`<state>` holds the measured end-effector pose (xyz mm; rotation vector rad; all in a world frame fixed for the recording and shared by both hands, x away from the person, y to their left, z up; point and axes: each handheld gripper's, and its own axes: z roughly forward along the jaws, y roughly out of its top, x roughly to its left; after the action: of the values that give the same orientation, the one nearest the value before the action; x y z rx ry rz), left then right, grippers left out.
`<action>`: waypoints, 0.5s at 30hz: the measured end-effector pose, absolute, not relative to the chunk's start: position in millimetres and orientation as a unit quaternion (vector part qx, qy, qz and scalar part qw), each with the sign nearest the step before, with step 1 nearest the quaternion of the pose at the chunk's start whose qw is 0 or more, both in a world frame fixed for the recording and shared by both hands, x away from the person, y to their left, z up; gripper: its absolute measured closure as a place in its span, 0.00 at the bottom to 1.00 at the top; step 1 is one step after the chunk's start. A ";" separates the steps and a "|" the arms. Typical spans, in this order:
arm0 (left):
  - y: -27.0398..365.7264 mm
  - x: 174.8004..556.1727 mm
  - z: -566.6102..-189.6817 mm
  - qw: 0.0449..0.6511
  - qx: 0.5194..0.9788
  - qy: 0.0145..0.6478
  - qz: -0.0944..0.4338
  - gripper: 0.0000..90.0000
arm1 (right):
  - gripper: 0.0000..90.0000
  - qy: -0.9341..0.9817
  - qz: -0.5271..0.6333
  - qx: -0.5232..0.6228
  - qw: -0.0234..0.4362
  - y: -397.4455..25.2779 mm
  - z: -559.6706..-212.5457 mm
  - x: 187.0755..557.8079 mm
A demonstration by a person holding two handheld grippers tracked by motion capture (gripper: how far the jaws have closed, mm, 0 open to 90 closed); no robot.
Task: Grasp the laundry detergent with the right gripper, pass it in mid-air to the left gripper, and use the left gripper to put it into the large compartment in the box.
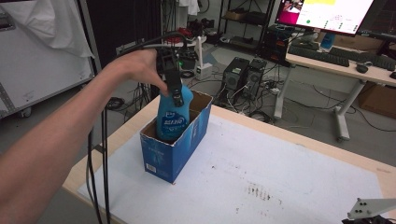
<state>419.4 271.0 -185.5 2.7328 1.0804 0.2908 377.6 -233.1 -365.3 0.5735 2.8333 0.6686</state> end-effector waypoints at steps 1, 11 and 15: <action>271.8 420.5 -191.6 0.095 0.924 0.358 0.094 0.42 | 0.14 0.951 0.224 0.193 0.086 -233.2 -365.5 376.9; 275.9 424.5 -235.7 0.081 0.953 0.283 0.070 0.42 | 0.14 0.952 0.216 0.196 0.091 -232.0 -370.6 375.9; 278.0 424.7 -246.0 0.081 0.957 0.273 0.064 0.42 | 0.14 0.953 0.215 0.196 0.090 -231.5 -372.1 376.1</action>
<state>424.7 278.0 -246.0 2.8590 0.8151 0.1902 376.1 -231.5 -372.1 0.5821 2.8316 0.6390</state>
